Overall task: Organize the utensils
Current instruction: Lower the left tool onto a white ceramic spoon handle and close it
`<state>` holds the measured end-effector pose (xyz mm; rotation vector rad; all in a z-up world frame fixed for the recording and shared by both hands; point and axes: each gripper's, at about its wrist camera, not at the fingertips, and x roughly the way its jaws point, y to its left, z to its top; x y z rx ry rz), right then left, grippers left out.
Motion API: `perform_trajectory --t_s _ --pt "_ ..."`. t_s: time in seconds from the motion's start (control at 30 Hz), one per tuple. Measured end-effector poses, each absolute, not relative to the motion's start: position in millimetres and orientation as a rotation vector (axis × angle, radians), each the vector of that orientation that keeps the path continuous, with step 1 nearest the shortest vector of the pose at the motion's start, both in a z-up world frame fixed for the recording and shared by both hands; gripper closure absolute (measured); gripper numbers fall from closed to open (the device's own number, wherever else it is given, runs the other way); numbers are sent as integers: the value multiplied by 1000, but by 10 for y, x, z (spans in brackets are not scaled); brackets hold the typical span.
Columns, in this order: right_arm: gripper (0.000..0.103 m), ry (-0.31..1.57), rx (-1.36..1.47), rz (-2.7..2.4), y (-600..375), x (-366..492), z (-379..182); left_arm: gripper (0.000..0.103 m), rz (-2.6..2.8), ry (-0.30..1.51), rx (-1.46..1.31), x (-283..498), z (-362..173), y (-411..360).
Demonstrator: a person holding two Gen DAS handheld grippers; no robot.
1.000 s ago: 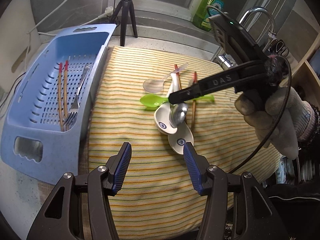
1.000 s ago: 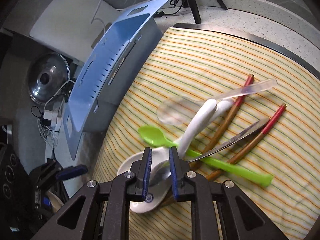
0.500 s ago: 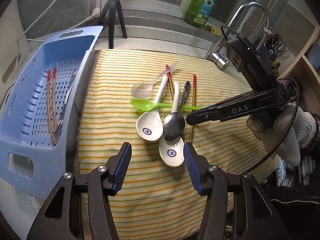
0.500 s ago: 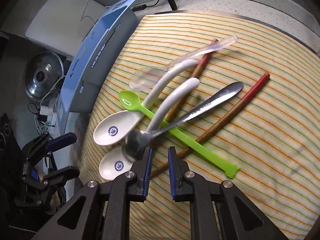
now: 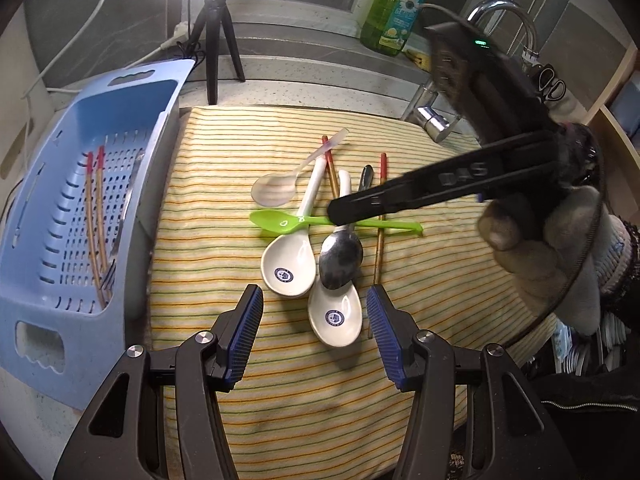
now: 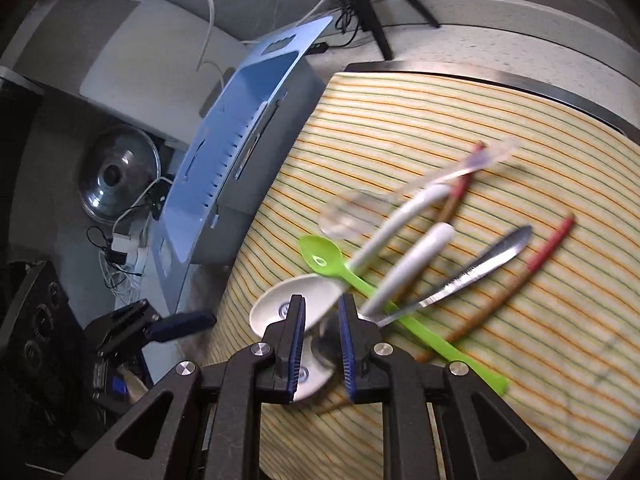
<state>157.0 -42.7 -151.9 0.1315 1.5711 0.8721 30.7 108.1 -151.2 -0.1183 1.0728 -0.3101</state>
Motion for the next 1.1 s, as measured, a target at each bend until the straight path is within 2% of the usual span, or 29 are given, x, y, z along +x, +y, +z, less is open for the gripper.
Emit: perform_trajectory --t_s 0.2,0.53,0.83,1.1 --pt "87 1654 38 874 -217 1515 -1779 50 -308 1077 -120 256 -1518 1103" --pt "87 1678 35 850 -705 1359 -1716 50 -324 1098 -119 185 -1564 1048" --pt "85 1627 261 815 -1011 1442 -1645 50 -333 1140 -72 162 -1672 967" --pt "85 1629 383 730 -1029 1528 -1802 50 -344 1156 -37 181 -1748 910"
